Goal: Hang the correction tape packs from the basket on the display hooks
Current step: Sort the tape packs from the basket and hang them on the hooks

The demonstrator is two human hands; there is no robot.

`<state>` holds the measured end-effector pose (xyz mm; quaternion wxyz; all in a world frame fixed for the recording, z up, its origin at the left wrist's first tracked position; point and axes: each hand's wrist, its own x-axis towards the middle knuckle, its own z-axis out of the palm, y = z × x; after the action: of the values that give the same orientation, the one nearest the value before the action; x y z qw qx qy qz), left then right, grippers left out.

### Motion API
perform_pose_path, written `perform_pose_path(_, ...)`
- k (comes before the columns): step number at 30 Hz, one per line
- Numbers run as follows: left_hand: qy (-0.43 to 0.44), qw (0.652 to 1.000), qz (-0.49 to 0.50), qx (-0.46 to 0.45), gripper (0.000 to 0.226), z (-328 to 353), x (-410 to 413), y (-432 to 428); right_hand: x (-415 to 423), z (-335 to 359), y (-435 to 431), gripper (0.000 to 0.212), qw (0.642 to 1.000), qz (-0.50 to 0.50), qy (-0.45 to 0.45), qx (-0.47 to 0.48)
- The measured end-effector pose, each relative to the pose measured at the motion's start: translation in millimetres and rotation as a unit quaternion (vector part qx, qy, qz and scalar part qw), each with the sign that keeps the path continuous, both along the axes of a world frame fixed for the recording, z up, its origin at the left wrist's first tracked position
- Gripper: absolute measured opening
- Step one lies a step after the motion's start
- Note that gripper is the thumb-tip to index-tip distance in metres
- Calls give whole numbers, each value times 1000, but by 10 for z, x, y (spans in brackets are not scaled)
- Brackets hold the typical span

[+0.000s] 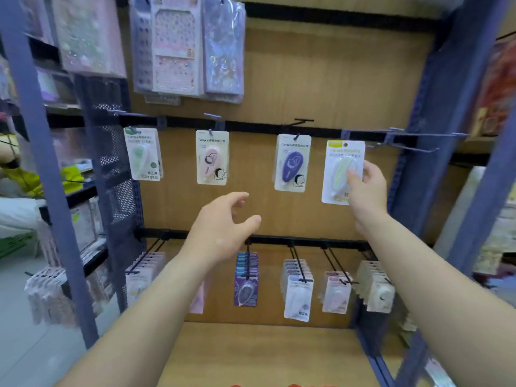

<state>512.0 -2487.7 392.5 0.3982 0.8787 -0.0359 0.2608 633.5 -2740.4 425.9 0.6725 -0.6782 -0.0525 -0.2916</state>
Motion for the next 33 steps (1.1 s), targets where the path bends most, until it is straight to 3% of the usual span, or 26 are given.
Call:
perform_pose_path(9,10,998,-2,62,55,189,452,-429,475,176,-623,31,996,-67,60,4)
perform_pose_path(20,20,996,-10,91,54,87,760,-656,687,83,-787,28,994,-39,95,-38)
perform_pose_path(22,27,996,-12,86,52,31,786,-692,690,8,-776,28,984,-57,142,-92)
perform_pose_path(27,72,991,-20,110,55,-385,691,-699,488,-681,-791,69,913,-107,227,-322)
perform_pose_path(33,168,975,-25,146,57,-1281,327,-675,-111,-1697,-756,47,845,6,264,-465)
